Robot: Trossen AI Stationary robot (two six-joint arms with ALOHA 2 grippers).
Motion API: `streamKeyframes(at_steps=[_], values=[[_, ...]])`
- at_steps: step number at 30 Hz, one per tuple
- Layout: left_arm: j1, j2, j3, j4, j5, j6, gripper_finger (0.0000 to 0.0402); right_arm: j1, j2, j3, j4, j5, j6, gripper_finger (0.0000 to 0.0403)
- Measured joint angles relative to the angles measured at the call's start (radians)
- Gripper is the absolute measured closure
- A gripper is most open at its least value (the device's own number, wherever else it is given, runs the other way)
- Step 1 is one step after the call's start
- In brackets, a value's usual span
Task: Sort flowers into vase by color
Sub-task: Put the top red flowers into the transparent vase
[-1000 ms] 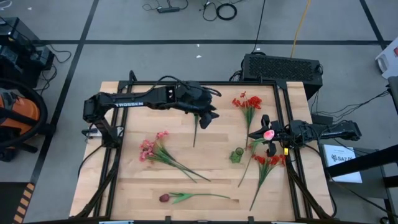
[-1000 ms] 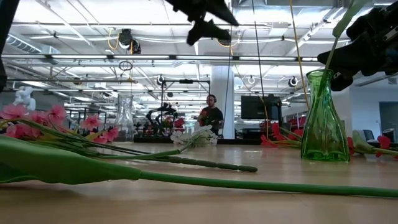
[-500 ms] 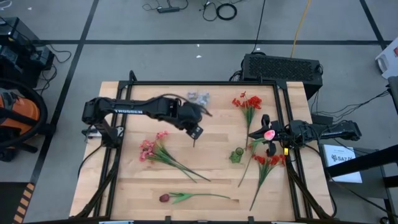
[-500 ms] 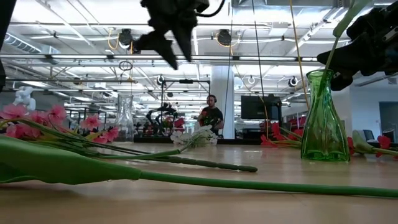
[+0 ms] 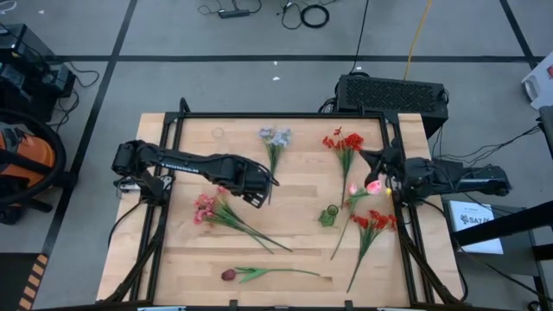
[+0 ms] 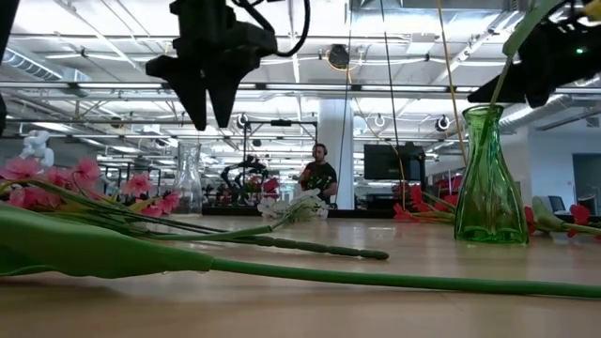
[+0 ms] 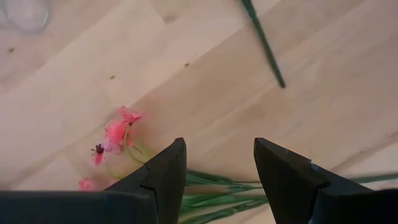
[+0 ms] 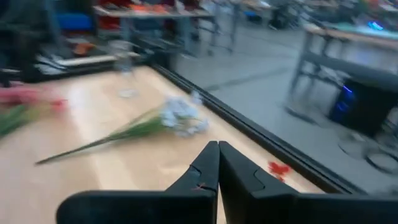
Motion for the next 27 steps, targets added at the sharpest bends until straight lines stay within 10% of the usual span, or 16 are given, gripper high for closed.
streamKeyframes(at_steps=[14, 27], values=[[0.010, 0.000, -0.013, -0.061, -0.063, 0.160, 0.0208, -0.351, 0.619, 0.518, -0.447, -0.230, 0.221, 0.0403], [-0.024, -0.157, -0.182, -0.157, -0.179, 0.182, 0.0208, -0.619, 0.808, 0.832, -0.818, -0.410, 0.331, 0.0403]])
